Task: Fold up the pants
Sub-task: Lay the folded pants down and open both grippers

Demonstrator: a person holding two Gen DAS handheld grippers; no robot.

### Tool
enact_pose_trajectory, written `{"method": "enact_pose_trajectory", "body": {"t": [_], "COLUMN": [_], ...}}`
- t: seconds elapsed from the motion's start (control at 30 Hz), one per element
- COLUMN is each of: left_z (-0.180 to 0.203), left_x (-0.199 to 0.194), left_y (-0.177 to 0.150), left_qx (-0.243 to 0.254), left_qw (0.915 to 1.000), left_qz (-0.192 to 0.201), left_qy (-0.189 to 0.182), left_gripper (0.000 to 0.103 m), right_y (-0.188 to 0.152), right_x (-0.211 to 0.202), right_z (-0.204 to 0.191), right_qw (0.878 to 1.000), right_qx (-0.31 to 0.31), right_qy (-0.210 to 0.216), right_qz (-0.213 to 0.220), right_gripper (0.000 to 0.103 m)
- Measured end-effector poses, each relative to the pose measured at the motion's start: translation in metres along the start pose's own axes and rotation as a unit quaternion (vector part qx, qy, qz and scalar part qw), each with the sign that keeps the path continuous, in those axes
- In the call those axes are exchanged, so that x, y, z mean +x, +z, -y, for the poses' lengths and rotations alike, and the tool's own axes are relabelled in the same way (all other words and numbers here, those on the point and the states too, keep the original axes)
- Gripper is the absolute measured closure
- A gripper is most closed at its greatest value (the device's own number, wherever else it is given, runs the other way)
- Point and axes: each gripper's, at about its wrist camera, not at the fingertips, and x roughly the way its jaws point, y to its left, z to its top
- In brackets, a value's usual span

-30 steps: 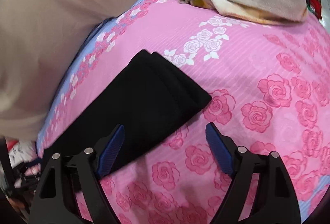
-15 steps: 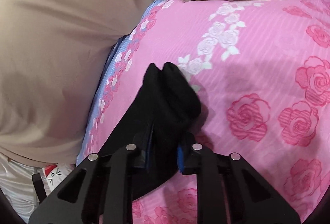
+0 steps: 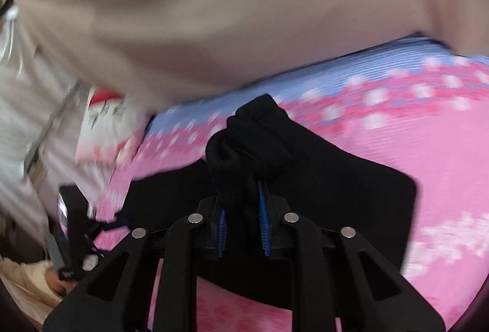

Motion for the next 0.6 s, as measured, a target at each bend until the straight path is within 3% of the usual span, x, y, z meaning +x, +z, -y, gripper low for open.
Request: {"method": "enact_pose_trajectory", "body": {"t": [0.13, 0.17, 0.2, 0.23, 0.3, 0.37, 0.47, 0.6], "left_z": [-0.068, -0.085, -0.099, -0.109, -0.131, -0.147, -0.158, -0.157], "left_x": [0.010, 0.014, 0.018, 0.021, 0.026, 0.032, 0.038, 0.038], "left_y": [-0.029, -0.037, -0.044, -0.048, -0.058, -0.063, -0.066, -0.060], "left_qx": [-0.049, -0.063, -0.075, -0.083, -0.100, -0.109, -0.108, -0.085], "left_qw": [0.9984, 0.9974, 0.9965, 0.9957, 0.9941, 0.9934, 0.9934, 0.9960], "left_qz": [-0.014, -0.021, -0.027, -0.032, -0.036, -0.035, -0.036, -0.020], "left_qy": [0.025, 0.027, 0.026, 0.026, 0.022, 0.014, 0.002, -0.018], "left_gripper": [0.018, 0.018, 0.018, 0.018, 0.018, 0.018, 0.018, 0.018], "right_y": [-0.039, -0.056, -0.062, -0.065, -0.073, -0.078, -0.083, -0.086], "right_x": [0.114, 0.136, 0.132, 0.130, 0.120, 0.111, 0.108, 0.129], "right_z": [-0.035, -0.044, -0.057, -0.069, -0.088, -0.104, -0.113, -0.110], "right_qw": [0.991, 0.985, 0.987, 0.984, 0.979, 0.972, 0.961, 0.963], "right_qx": [-0.038, -0.063, -0.097, -0.112, -0.128, -0.158, -0.183, -0.167], "right_qy": [-0.016, -0.045, -0.064, -0.075, -0.097, -0.136, -0.181, -0.178], "right_qz": [-0.128, -0.152, -0.114, -0.118, -0.122, -0.108, -0.096, -0.113], "right_gripper": [0.086, 0.085, 0.078, 0.072, 0.046, 0.037, 0.037, 0.038]}}
